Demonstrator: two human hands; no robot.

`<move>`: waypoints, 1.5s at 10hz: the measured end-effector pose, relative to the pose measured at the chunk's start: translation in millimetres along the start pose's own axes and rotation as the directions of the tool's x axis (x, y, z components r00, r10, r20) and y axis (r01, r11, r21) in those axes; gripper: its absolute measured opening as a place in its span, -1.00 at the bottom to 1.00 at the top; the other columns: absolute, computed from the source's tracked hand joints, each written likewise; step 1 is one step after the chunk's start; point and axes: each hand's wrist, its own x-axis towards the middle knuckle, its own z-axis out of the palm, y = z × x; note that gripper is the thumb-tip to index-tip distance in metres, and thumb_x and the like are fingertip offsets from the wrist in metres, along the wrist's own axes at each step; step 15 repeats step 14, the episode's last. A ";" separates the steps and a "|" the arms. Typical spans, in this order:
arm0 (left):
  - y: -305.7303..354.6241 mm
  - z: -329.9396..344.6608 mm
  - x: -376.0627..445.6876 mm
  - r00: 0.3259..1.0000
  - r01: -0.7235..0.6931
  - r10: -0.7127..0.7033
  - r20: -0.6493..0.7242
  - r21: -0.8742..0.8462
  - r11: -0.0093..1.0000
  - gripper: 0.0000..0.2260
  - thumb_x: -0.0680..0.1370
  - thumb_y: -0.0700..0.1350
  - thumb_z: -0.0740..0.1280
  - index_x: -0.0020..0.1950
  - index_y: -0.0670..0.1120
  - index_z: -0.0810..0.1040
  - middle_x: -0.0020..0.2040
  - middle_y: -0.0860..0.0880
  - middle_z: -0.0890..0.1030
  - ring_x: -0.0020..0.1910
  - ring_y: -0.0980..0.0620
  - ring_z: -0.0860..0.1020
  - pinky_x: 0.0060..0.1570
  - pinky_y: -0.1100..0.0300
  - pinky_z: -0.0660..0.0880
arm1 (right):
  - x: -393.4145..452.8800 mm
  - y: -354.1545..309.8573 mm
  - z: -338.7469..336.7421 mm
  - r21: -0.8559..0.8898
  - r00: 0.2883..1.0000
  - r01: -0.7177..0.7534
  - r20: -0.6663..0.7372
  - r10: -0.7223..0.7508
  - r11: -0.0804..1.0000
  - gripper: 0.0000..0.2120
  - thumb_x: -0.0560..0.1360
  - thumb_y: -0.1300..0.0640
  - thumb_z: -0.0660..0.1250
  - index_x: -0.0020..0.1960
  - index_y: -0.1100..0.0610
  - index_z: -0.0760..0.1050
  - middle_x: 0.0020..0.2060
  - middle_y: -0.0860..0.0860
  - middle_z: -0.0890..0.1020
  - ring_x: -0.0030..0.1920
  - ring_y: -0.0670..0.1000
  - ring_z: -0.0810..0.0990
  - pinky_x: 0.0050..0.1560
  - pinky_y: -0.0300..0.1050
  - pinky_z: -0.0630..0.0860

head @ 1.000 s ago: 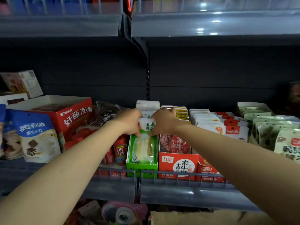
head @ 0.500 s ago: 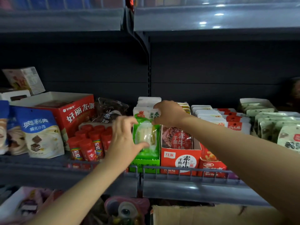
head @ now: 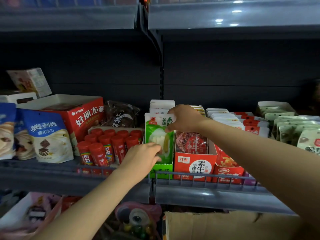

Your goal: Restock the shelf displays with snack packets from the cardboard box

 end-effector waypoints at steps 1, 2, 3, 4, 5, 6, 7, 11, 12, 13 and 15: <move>-1.1 0.5 1.1 0.999 0.008 -0.008 0.031 -0.004 1.000 -0.76 0.59 -0.01 0.25 0.18 -0.08 0.53 0.17 0.01 0.58 0.10 -0.01 0.57 0.07 0.07 0.51 | -1.5 0.2 -0.1 -0.001 1.000 0.018 0.016 -0.018 1.000 -0.62 0.38 -0.02 0.47 0.13 0.10 0.52 0.00 0.02 0.58 0.10 0.08 0.56 0.06 -0.12 0.46; -0.4 0.9 -0.3 0.998 0.036 -0.035 0.053 -0.021 0.999 -0.78 0.62 -0.02 0.19 0.15 -0.10 0.51 0.14 -0.01 0.56 0.06 -0.04 0.55 0.03 0.05 0.50 | -4.0 -0.8 1.2 -0.039 0.999 0.033 0.018 -0.033 0.999 -0.38 0.42 -0.01 0.44 0.39 0.09 0.30 0.23 0.08 0.50 0.27 0.12 0.43 0.31 -0.03 0.29; 3.4 -0.7 -2.7 0.999 0.032 -0.032 0.016 -0.048 0.998 -0.81 0.63 -0.03 0.14 0.13 -0.07 0.45 0.08 -0.02 0.55 -0.05 -0.03 0.56 -0.08 0.04 0.51 | -6.3 -2.8 0.6 -0.046 0.993 0.109 -0.044 -0.111 0.993 -0.24 0.40 0.07 0.46 0.47 -0.03 0.13 0.28 0.07 0.44 0.31 0.12 0.34 0.32 0.02 0.24; 5.9 -2.0 -4.5 0.998 0.049 -0.052 -0.030 -0.095 0.994 -0.81 0.63 -0.04 0.14 0.21 -0.05 0.39 0.05 0.00 0.57 -0.12 -0.03 0.59 -0.16 0.07 0.52 | -5.4 -0.7 6.1 -0.156 0.979 0.199 -0.012 -0.203 0.968 -0.20 0.45 0.10 0.36 0.54 -0.07 -0.02 0.46 0.01 0.23 0.43 0.11 0.14 0.43 0.03 0.08; 7.0 -0.4 -5.2 0.997 0.077 -0.078 -0.024 -0.058 0.995 -0.77 0.63 -0.01 0.12 0.26 -0.03 0.32 -0.12 -0.01 0.61 -0.23 -0.02 0.59 -0.27 0.09 0.51 | -2.0 5.6 14.7 -0.191 0.983 0.180 0.063 -0.171 0.965 -0.27 0.54 -0.05 0.24 0.55 -0.05 -0.11 0.53 0.00 0.08 0.50 0.12 0.01 0.47 0.09 -0.01; 6.7 0.0 -3.1 0.996 0.092 -0.093 -0.012 -0.043 0.995 -0.77 0.63 -0.01 0.11 0.27 -0.03 0.31 -0.14 -0.02 0.61 -0.24 -0.03 0.59 -0.30 0.11 0.49 | 3.4 6.9 17.8 -0.216 0.981 0.172 -0.048 -0.187 0.961 -0.41 0.59 -0.12 0.13 0.54 -0.05 0.00 0.50 0.00 0.13 0.45 0.13 0.09 0.43 0.07 0.05; 7.2 -2.6 -2.5 0.995 0.093 -0.096 -0.028 -0.097 0.991 -0.74 0.63 -0.03 0.11 0.32 -0.03 0.31 0.01 -0.04 0.60 -0.16 -0.05 0.59 -0.24 0.11 0.49 | 7.0 4.0 19.5 -0.263 0.959 0.187 -0.161 -0.234 0.946 -0.48 0.59 -0.08 0.16 0.51 -0.06 0.14 0.38 0.01 0.31 0.34 0.11 0.21 0.35 -0.01 0.14; 11.1 -9.4 -8.8 0.989 0.123 -0.139 -0.056 -0.229 0.966 -0.71 0.62 -0.04 0.14 0.32 -0.05 0.42 0.14 0.00 0.51 -0.03 0.07 0.52 -0.12 0.24 0.42 | -4.9 6.5 20.5 -0.292 0.974 0.160 -0.110 -0.199 0.943 -0.36 0.59 -0.11 0.11 0.56 0.00 -0.10 0.46 0.00 0.23 0.43 0.09 0.12 0.42 0.01 0.04; 14.2 -17.5 -6.3 0.983 0.159 -0.176 -0.060 -0.214 0.964 -0.71 0.62 -0.05 0.14 0.32 -0.05 0.42 0.15 0.01 0.51 -0.05 0.09 0.50 -0.15 0.27 0.37 | -12.2 4.7 16.5 -0.228 0.980 0.146 -0.102 -0.173 0.963 -0.37 0.59 -0.10 0.12 0.55 0.00 -0.08 0.49 -0.02 0.18 0.46 0.07 0.08 0.44 0.00 0.01; 23.1 -31.7 -4.4 0.977 0.160 -0.179 -0.117 -0.158 0.974 -0.71 0.63 -0.04 0.12 0.33 -0.03 0.40 0.17 0.03 0.49 -0.14 0.16 0.45 -0.20 0.30 0.34 | -27.0 5.7 8.9 -0.154 0.967 0.145 -0.186 -0.173 0.977 -0.43 0.60 -0.06 0.13 0.54 0.01 0.03 0.47 -0.02 0.22 0.45 0.05 0.10 0.42 -0.04 0.04; 41.1 -50.6 -1.5 0.973 0.177 -0.188 -0.134 -0.092 0.980 -0.68 0.63 -0.03 0.11 0.38 -0.03 0.34 0.27 0.02 0.42 -0.02 0.10 0.51 -0.16 0.29 0.35 | -52.3 10.2 -3.7 -0.083 0.908 0.140 -0.387 -0.162 0.987 -0.54 0.59 -0.01 0.16 0.47 0.05 0.24 0.37 0.01 0.37 0.37 0.06 0.23 0.32 -0.07 0.14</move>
